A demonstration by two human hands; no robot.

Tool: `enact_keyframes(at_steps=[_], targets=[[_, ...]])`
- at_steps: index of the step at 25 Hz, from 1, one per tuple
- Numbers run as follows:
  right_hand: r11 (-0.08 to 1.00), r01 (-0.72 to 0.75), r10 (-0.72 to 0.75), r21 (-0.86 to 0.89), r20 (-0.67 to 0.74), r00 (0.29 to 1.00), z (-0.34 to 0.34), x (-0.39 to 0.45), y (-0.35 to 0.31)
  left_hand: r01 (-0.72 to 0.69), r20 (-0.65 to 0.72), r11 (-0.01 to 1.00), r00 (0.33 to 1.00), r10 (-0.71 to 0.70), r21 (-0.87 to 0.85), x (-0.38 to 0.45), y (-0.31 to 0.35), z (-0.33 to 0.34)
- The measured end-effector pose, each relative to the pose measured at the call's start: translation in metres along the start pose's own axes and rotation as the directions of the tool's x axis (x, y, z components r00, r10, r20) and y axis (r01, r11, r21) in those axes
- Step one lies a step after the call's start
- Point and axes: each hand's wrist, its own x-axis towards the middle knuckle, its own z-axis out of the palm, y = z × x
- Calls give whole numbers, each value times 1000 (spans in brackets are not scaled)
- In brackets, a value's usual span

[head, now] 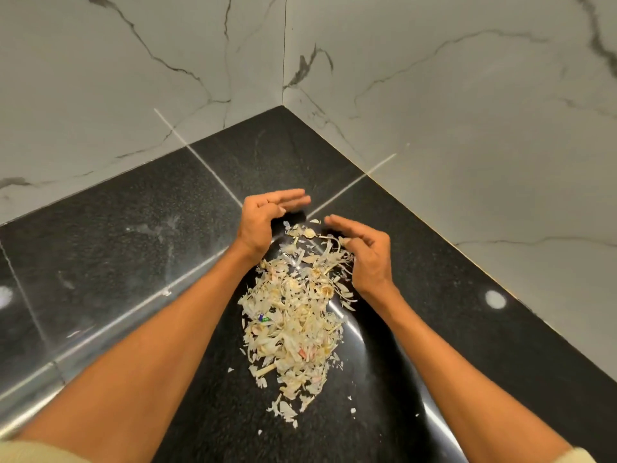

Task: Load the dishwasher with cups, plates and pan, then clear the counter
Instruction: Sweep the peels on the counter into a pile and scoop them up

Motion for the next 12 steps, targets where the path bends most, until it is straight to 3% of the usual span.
enact_keyframes(at_steps=[2, 3, 5, 7, 12], targets=[[995, -47, 42, -83, -60, 997, -1, 21, 2, -9, -41, 1000, 999, 9, 17, 3, -1, -1], [983, -81, 73, -163, -54, 996, 1, 32, 1, -27, -22, 993, 999, 29, 111, 4, -4, 1], [941, -71, 85, -330, 27, 996, 7, 47, -1, -84, 61, 927, 996, 66, 367, 3, -6, 5], [917, -5, 58, -399, 122, 991, 12, 48, -4, -113, 138, 851, 989, 48, 513, 4, -8, 6], [941, 70, -15, -332, 163, 986, 19, 4, 0, -109, 251, 866, 968, -19, 487, -19, -9, -5]])
